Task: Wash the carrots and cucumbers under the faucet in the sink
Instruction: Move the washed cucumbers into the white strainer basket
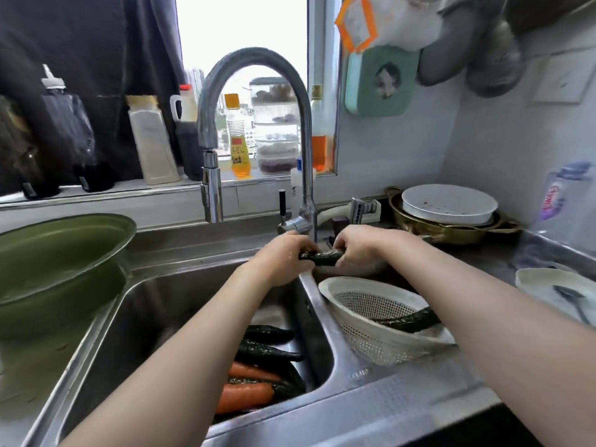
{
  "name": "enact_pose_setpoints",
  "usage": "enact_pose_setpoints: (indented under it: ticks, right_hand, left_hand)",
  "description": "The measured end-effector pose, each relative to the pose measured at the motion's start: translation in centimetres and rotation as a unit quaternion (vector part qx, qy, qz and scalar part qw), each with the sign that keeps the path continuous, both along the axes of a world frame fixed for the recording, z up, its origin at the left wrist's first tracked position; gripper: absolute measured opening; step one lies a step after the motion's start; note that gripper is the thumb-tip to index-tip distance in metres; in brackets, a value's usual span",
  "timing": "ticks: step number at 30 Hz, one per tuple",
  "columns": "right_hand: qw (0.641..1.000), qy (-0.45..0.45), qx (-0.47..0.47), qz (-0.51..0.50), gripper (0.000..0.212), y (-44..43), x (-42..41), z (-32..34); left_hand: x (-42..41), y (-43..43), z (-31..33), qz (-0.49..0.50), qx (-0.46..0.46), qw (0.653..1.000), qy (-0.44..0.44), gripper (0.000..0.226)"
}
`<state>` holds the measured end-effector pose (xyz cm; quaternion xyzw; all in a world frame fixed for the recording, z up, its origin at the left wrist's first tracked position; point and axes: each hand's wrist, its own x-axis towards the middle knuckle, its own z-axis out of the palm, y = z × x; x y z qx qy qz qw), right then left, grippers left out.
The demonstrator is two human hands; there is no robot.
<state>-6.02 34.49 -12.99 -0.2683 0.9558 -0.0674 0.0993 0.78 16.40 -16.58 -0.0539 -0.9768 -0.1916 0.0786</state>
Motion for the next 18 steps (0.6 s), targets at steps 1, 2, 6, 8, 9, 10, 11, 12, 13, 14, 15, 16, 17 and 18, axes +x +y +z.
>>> enact_pose_setpoints:
  ticks: [1,2,6,8,9,10,11,12,13,14,15,16,17,18]
  right_hand:
    - [1.000,0.002,0.018,-0.012,0.034,1.7,-0.8,-0.3]
    - [0.999,-0.002,0.036,-0.024,0.043,3.3,-1.6,-0.6]
    - [0.991,-0.074,0.088,-0.075,0.036,8.3,-3.8,-3.4]
    - [0.985,-0.084,0.132,-0.070,0.043,9.4,-4.4,-5.5]
    - [0.983,-0.086,0.145,-0.067,0.046,9.5,-4.7,-6.6]
    - [0.982,-0.087,0.151,-0.068,0.047,9.6,-5.1,-7.8]
    - [0.982,-0.083,0.155,-0.068,0.047,9.6,-5.4,-8.8]
    - [0.982,-0.074,0.161,-0.064,0.045,9.6,-5.5,-9.4]
    - [0.982,-0.067,0.165,-0.064,0.046,9.6,-5.7,-9.7]
    - [0.983,-0.061,0.162,-0.061,0.047,9.8,-5.9,-9.9]
    - [0.983,-0.062,0.160,-0.058,0.049,9.8,-6.0,-9.9]
    - [0.983,-0.068,0.163,-0.051,0.052,9.7,-6.1,-9.9]
    - [0.981,-0.072,0.173,-0.043,0.055,9.4,-6.3,-10.0]
    - [0.978,-0.076,0.191,-0.032,0.056,9.1,-6.4,-10.2]
  left_hand:
    - [-0.8,1.3,0.0,-0.008,-0.001,1.000,-0.002,0.040]
    - [-1.6,2.5,0.1,-0.014,-0.002,1.000,-0.009,0.042]
    - [-5.0,6.5,-1.2,-0.037,-0.026,0.996,-0.073,0.051]
    - [-6.5,7.8,-2.6,-0.046,-0.071,0.990,-0.117,0.053]
    - [-7.0,8.2,-3.4,-0.052,-0.092,0.985,-0.137,0.054]
    - [-7.4,8.6,-4.1,-0.059,-0.107,0.980,-0.157,0.053]
    - [-7.7,8.8,-4.7,-0.063,-0.113,0.976,-0.175,0.052]
    - [-7.8,9.0,-5.3,-0.063,-0.116,0.972,-0.192,0.052]
    - [-8.0,9.1,-5.8,-0.062,-0.120,0.969,-0.209,0.053]
    - [-8.1,9.2,-6.2,-0.058,-0.129,0.964,-0.226,0.054]
    - [-8.4,9.3,-6.6,-0.055,-0.138,0.959,-0.242,0.056]
    - [-8.7,9.4,-6.9,-0.053,-0.142,0.953,-0.261,0.058]
    - [-8.9,9.6,-7.2,-0.051,-0.139,0.948,-0.281,0.059]
    - [-9.0,9.8,-7.5,-0.048,-0.142,0.943,-0.298,0.059]
